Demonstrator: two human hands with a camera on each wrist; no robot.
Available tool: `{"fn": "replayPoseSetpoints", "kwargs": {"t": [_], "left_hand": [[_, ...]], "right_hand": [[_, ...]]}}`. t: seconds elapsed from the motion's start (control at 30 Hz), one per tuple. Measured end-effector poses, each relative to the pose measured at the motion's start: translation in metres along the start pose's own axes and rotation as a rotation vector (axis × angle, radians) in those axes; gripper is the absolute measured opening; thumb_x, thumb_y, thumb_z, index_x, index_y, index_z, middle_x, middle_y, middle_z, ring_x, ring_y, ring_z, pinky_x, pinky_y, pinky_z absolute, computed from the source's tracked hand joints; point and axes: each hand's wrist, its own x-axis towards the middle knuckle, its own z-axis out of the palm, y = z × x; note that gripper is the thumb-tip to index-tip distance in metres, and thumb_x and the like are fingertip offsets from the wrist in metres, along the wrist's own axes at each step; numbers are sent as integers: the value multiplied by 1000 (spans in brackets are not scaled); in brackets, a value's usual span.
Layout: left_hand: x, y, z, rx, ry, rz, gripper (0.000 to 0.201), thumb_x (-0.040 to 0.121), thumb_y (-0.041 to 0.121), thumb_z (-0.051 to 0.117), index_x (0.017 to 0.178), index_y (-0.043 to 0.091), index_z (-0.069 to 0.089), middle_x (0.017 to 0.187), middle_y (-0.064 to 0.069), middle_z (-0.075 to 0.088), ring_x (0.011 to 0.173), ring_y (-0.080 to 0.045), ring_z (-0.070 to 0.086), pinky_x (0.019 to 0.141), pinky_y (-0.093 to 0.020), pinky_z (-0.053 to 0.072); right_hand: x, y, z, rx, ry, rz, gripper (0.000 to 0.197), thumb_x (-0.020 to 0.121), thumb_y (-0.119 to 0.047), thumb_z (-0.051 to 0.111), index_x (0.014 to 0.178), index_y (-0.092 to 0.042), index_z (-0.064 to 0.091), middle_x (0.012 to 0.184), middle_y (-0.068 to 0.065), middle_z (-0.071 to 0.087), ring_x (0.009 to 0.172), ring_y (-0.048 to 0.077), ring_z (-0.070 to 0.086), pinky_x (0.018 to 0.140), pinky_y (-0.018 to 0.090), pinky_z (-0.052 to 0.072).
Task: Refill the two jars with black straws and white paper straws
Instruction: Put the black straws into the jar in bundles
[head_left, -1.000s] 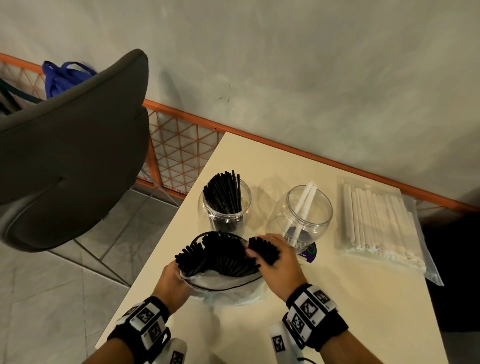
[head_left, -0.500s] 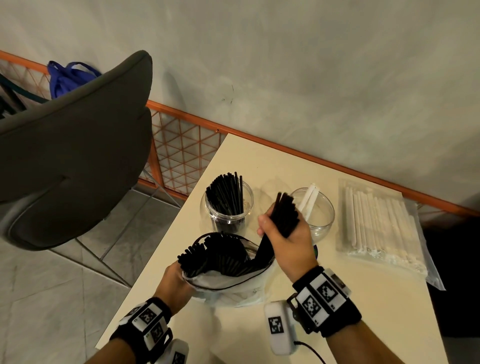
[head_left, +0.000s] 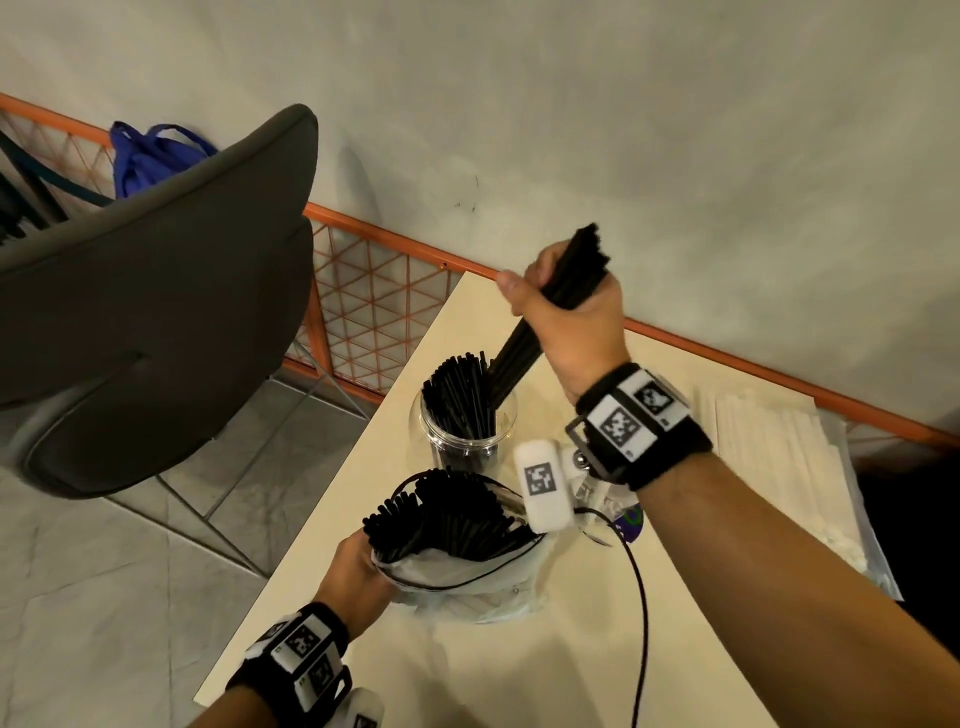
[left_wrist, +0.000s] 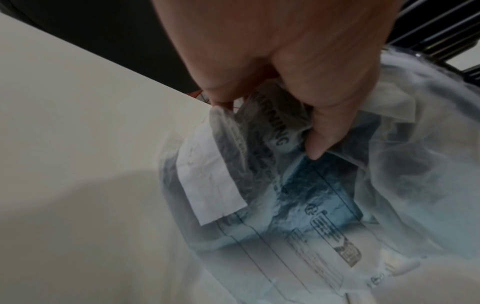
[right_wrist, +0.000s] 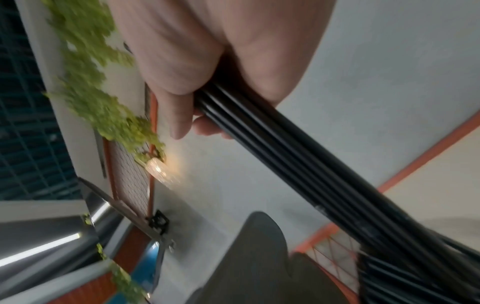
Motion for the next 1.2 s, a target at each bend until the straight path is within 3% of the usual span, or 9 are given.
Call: {"fn": "replayPoseSetpoints", "kwargs": {"t": [0.17, 0.3, 0.43, 0.6, 0.73, 0.87, 0.97, 1.1, 1.2], "left_hand": [[1, -6, -2, 8, 24, -10, 39, 81, -13, 56, 85, 25, 65, 78, 33, 68, 77, 14, 62, 65, -5, 47], [2, -6, -2, -8, 21, -22, 41, 80, -15, 56, 84, 25, 66, 79, 32, 69, 77, 13, 63, 66, -6, 47], [1, -6, -2, -47, 15, -41, 43, 80, -15, 58, 86, 27, 64, 82, 32, 69, 80, 13, 63, 68, -5, 47], [1, -8, -2, -134, 18, -83, 35, 69, -1, 63, 79, 32, 70, 80, 12, 75, 79, -2, 68, 66, -15, 52], [0, -10, -3, -206, 10, -106, 35, 64, 9, 61, 79, 38, 74, 89, 9, 75, 86, -8, 69, 80, -29, 56], [0, -9, -3, -244, -5, -128, 27, 58, 17, 67, 81, 29, 74, 88, 5, 76, 86, -14, 70, 79, -41, 56], [1, -11, -3, -285, 8, -141, 33, 51, 29, 67, 81, 41, 74, 90, 6, 75, 91, -19, 68, 82, -38, 55], [0, -8, -3, -170, -15, -69, 35, 59, 26, 64, 78, 56, 68, 88, 22, 72, 82, 1, 68, 68, -15, 53], [0, -8, -4, -173, -6, -84, 30, 54, 36, 64, 78, 54, 68, 88, 20, 73, 83, -1, 68, 71, -18, 54]], "right_hand": [[-2, 56, 16, -305, -189, 239, 26, 73, -19, 85, 85, -17, 62, 81, -6, 65, 80, 12, 64, 86, 34, 55], [1, 75, 15, -606, -378, 170, 50, 77, -28, 82, 121, -20, 59, 120, -7, 62, 112, 6, 56, 95, 19, 40], [1, 82, 19, -728, -518, 97, 58, 90, -34, 67, 141, -19, 44, 141, -2, 51, 126, 17, 52, 106, 31, 41], [5, 81, 17, -745, -537, -79, 52, 97, -29, 57, 145, -21, 39, 148, -1, 47, 135, 17, 45, 111, 46, 37], [16, 84, 17, -833, -601, -239, 45, 99, -33, 49, 144, -25, 44, 147, -6, 49, 136, 12, 44, 109, 46, 37], [13, 94, 13, -1039, -759, -289, 35, 102, -35, 42, 133, -29, 58, 135, -6, 62, 138, 16, 43, 110, 37, 28], [8, 98, 6, -1141, -777, -291, 32, 102, -37, 43, 121, -28, 68, 119, -4, 70, 124, 19, 54, 105, 33, 28], [9, 93, 3, -987, -702, -262, 38, 102, -35, 45, 136, -20, 55, 145, -4, 51, 136, 12, 43, 105, 32, 29], [13, 94, 3, -1004, -647, -181, 50, 103, -38, 42, 148, -17, 38, 155, 0, 38, 142, 14, 34, 110, 33, 26]]}}
